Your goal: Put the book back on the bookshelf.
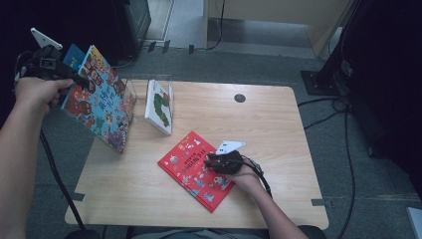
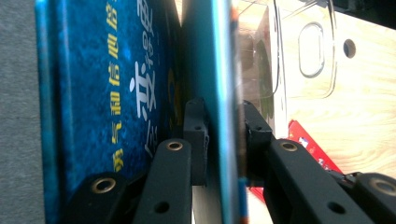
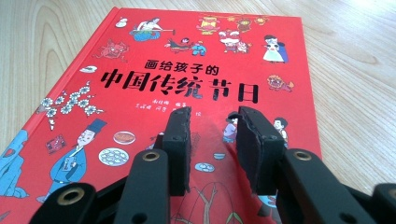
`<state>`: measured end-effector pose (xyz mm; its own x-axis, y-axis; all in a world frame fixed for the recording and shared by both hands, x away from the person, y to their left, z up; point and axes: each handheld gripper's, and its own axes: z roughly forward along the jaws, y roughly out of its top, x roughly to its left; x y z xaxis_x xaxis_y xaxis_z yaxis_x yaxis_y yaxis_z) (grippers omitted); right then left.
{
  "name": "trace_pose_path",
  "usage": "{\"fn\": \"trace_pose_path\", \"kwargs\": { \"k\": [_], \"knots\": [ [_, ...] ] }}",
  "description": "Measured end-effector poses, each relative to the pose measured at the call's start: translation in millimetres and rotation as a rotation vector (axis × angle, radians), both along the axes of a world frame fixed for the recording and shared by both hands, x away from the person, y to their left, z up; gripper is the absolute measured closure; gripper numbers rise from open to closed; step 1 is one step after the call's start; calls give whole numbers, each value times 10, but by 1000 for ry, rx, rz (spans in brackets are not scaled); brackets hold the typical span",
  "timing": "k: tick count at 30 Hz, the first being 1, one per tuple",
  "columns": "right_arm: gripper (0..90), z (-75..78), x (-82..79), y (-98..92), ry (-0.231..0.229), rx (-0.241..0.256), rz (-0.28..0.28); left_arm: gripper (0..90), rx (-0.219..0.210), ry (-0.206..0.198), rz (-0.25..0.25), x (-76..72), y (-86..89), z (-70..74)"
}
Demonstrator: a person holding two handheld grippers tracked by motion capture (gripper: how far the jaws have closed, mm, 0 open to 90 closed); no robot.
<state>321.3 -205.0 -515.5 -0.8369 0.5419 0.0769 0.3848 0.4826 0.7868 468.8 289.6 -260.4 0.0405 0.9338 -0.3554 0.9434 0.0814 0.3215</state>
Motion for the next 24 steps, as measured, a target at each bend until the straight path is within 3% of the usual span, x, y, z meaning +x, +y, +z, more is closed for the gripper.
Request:
{"fn": "trace_pose_path", "kwargs": {
  "k": [4, 8, 10, 11, 13, 19, 21, 23, 24],
  "knots": [
    [651, 2, 10, 3, 2, 1, 2, 774, -43, -34, 12, -41, 26, 93],
    [650, 3, 14, 1, 7, 3, 0, 700, 55, -24, 8, -82, 26, 186],
    [646, 2, 14, -1, 11, 7, -2, 676, 65, -33, 18, -116, 61, 221],
    [645, 1, 14, -2, 12, 9, -2, 681, 54, -44, 14, -137, 87, 241],
    [640, 0, 14, -5, 17, 14, -2, 707, -7, -75, 17, -183, 153, 300],
    [659, 2, 30, -15, 33, 24, -5, 704, 33, -102, -2, -290, 96, 326],
    [685, 11, 54, -31, 58, 32, -14, 692, 15, -123, -4, -318, 62, 299],
    [689, 20, 72, -43, 63, 25, -19, 689, -17, -123, -13, -338, 24, 260],
    [691, 26, 77, -49, 64, 20, -22, 687, -12, -121, -18, -349, -6, 243]
  ]
}}
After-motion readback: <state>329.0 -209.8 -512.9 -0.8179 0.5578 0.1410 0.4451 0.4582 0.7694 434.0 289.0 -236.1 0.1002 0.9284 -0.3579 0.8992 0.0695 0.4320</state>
